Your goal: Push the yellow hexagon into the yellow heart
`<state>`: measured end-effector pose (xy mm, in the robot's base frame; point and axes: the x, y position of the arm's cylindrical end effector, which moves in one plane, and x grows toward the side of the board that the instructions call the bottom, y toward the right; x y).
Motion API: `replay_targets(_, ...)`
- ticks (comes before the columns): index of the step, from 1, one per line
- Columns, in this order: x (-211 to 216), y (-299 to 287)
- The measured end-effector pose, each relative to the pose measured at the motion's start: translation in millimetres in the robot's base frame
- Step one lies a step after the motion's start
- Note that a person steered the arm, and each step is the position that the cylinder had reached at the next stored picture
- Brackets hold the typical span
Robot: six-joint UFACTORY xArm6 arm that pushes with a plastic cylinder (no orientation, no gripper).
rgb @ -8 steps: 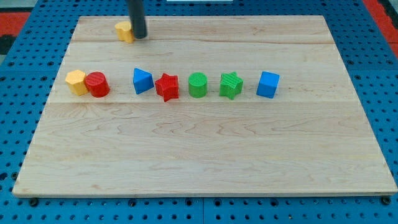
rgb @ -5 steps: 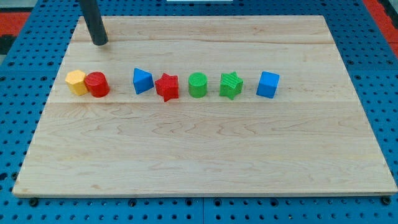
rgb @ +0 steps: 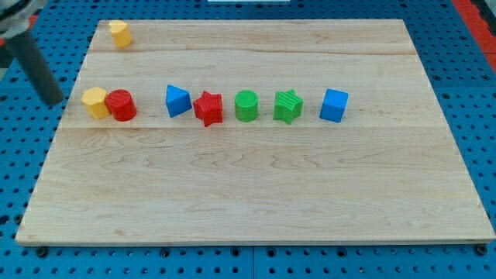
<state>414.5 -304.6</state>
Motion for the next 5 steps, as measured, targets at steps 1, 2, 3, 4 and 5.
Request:
replay_targets(1, 32.6, 21.6)
replay_targets(2, 16.3, 75.6)
replay_targets(3, -35.3, 90.7)
replay_targets(4, -65.8, 90.7)
replay_targets(5, -33.9, 69.1)
